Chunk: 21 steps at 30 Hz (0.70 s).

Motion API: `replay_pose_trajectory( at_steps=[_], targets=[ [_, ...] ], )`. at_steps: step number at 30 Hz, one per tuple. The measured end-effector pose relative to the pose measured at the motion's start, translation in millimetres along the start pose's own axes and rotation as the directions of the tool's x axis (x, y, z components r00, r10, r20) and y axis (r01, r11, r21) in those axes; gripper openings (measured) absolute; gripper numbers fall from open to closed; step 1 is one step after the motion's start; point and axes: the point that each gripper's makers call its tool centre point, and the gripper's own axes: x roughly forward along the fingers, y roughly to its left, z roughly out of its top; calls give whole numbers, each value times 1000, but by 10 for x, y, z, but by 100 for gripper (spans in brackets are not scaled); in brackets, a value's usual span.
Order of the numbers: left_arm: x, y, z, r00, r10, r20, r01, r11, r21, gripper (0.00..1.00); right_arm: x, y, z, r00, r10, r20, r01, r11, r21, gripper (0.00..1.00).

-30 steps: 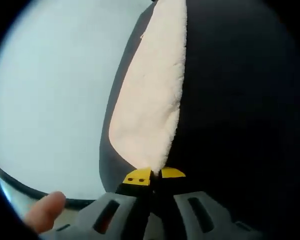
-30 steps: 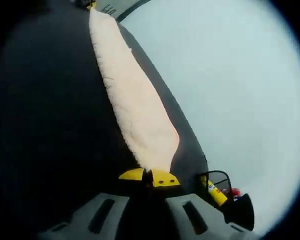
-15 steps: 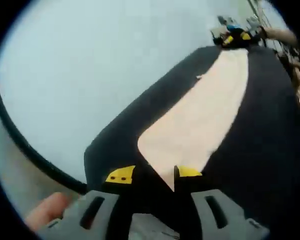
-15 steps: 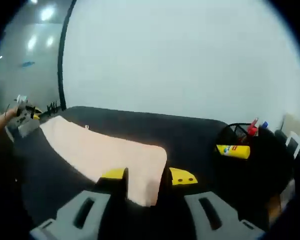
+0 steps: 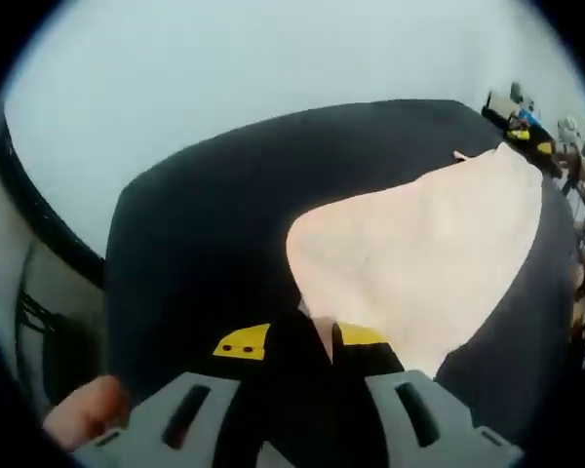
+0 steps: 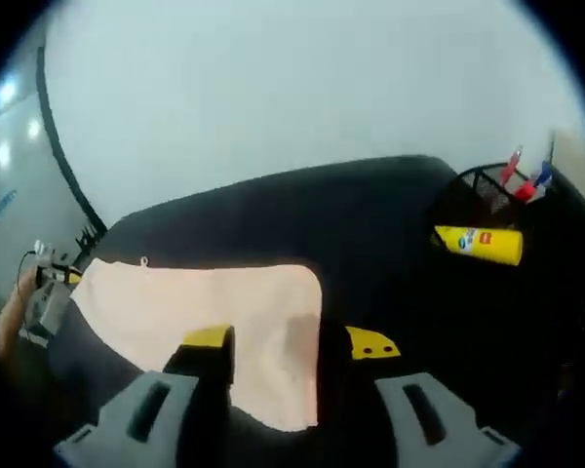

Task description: Fold the towel on the table until its edges align and the towel forms a compact rectangular stack.

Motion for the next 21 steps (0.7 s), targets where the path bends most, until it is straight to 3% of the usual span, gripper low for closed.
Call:
replay_pose_trajectory(
  at_steps=[2, 3, 5, 8, 10, 12, 13, 17, 20, 21],
  targets=[
    [-10, -161, -3, 998, -64, 17, 65, 998, -27, 21, 62, -50, -3, 1000, 7, -6, -7, 1000, 2, 48],
    [-28, -69, -4, 995, -99, 8, 99, 993, -56, 21, 77, -95, 8, 1000, -2, -1, 2, 1000, -6, 46],
    [-46, -203, 34, 988, -144, 48, 148, 984, -101, 18, 116, -182, 43, 1000, 3, 7, -4, 1000, 21, 39],
    [32, -170, -29, 989, -149, 24, 150, 982, -112, 17, 128, -119, 15, 998, 52, 22, -53, 996, 67, 41],
    [94, -172, -117, 990, -135, -29, 130, 981, -141, 16, 158, -143, 24, 997, 68, 19, -70, 994, 83, 44],
    [134, -205, -104, 989, -145, -23, 141, 981, -134, 14, 206, -191, 18, 997, 72, 7, -72, 993, 94, 46],
    [144, -288, -74, 983, -181, -4, 178, 969, -169, 14, 219, -208, 8, 997, 73, -1, -72, 992, 99, 46],
    [178, -349, -115, 980, -200, -4, 197, 965, -174, 14, 233, -134, -137, 997, 80, -23, -77, 991, 109, 47],
    [136, -449, -94, 966, -256, 40, 259, 947, -189, 14, 284, -131, -191, 995, 99, -32, -93, 986, 140, 48],
    [129, -476, -133, 964, -264, 30, 265, 946, -187, 15, 302, -131, -203, 995, 99, -30, -94, 986, 141, 48]
  ],
)
